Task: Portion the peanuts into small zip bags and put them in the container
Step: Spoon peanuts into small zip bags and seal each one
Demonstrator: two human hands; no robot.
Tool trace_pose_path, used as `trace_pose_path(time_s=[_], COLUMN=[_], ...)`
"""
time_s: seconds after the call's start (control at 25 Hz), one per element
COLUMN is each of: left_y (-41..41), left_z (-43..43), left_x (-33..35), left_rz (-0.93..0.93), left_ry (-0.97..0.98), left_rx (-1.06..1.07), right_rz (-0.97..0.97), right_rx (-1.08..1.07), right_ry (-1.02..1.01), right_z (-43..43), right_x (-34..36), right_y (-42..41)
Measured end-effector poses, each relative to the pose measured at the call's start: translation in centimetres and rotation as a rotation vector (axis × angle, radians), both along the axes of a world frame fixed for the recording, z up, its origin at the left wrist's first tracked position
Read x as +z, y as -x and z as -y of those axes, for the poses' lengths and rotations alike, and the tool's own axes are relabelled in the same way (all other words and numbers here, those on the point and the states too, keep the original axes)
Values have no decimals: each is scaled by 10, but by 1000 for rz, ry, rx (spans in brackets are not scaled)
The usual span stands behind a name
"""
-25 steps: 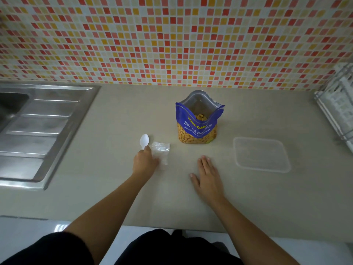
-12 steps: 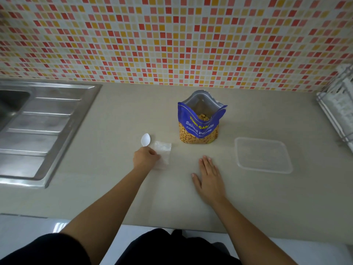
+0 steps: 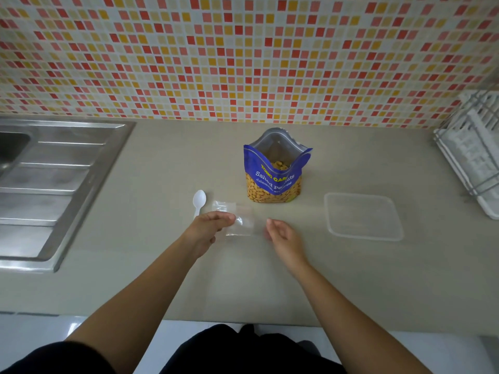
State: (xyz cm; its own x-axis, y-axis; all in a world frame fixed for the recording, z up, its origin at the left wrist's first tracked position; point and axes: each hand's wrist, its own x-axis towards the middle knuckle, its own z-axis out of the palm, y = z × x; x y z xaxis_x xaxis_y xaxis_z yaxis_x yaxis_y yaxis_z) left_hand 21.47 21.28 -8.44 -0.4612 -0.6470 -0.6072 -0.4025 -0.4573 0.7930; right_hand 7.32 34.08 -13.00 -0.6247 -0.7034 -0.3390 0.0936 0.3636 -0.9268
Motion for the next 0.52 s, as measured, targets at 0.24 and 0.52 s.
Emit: trace_pose_path(time_s=[0.24,0.52], left_y=[9,19], left_z=[-14,-2], left_x=[3,16], left_rz=[58,-59], left_ry=[95,50], left_rx=[-110,-149], right_rz=[235,152], right_rx=[-101,181], right_ry=[84,9], right_z=[12,6], right_x=[10,28], right_y=[-2,13])
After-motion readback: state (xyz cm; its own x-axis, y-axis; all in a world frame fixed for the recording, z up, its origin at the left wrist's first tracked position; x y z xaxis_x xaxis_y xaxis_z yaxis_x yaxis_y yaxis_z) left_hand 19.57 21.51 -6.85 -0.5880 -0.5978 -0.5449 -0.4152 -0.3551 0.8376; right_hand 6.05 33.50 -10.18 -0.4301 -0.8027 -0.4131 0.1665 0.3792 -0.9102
